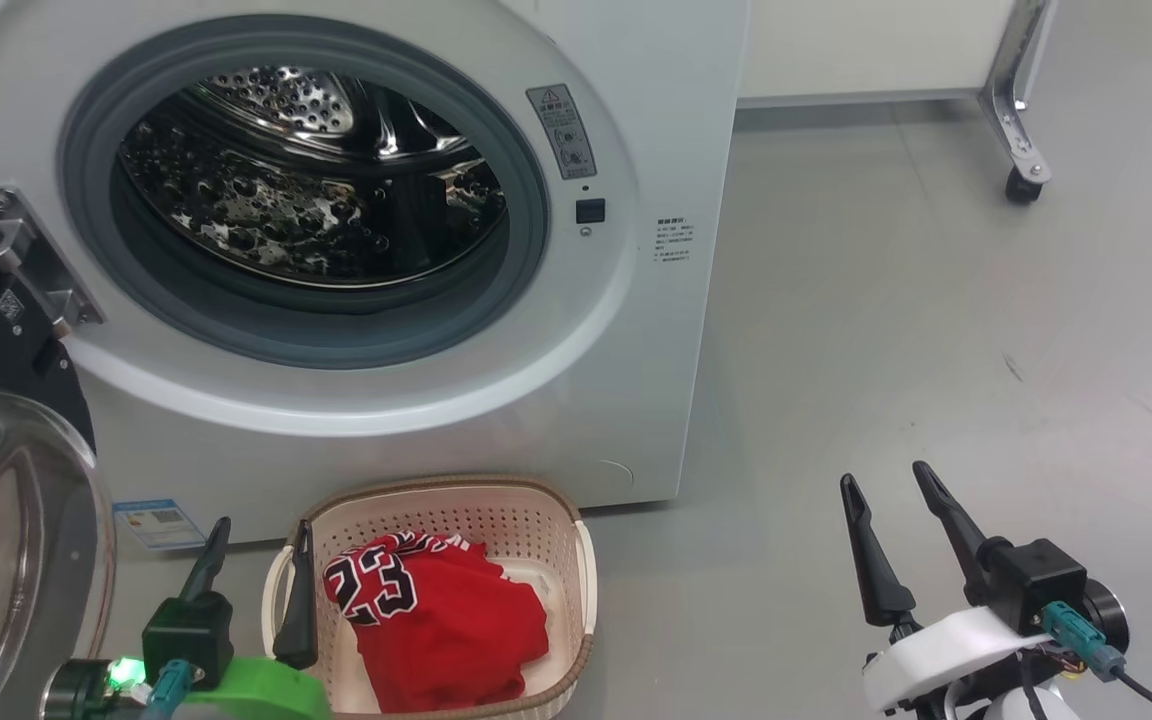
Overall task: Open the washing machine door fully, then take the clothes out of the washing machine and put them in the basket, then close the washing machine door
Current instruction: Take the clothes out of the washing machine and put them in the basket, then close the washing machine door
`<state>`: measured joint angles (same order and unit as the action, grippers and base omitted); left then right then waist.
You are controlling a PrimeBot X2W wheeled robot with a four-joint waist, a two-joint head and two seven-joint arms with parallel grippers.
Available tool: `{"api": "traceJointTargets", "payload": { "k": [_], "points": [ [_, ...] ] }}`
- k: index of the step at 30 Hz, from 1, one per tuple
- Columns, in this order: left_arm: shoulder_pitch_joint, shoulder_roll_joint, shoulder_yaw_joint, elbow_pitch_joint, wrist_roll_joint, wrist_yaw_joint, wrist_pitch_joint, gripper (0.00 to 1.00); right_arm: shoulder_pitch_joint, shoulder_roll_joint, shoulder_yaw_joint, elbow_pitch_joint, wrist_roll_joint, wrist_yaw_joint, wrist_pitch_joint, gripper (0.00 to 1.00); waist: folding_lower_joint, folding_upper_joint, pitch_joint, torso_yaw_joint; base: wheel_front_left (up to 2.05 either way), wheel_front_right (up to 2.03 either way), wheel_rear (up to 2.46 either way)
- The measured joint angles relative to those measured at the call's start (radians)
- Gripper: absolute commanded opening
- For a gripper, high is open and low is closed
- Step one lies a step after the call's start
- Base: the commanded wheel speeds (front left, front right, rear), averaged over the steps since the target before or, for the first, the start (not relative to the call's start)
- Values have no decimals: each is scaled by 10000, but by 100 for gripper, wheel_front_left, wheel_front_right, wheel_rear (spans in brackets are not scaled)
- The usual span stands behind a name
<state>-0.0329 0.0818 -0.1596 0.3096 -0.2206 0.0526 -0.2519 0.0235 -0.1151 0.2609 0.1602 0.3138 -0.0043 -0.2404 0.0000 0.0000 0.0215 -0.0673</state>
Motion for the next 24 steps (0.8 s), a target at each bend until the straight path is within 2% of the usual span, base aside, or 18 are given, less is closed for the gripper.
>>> {"api": "traceJointTargets", "payload": {
  "k": [8, 24],
  "points": [
    [750, 25, 8, -886, -56, 48, 38, 100, 283, -4, 69, -370, 0, -82, 234, 100, 0, 0, -487, 235, 0, 0, 0],
    [1453, 226, -27, -2224, -42, 144, 456, 100, 560, -50, 113, -861, 0, -198, 439, 100, 0, 0, -508, 158, 0, 0, 0]
  ]
}}
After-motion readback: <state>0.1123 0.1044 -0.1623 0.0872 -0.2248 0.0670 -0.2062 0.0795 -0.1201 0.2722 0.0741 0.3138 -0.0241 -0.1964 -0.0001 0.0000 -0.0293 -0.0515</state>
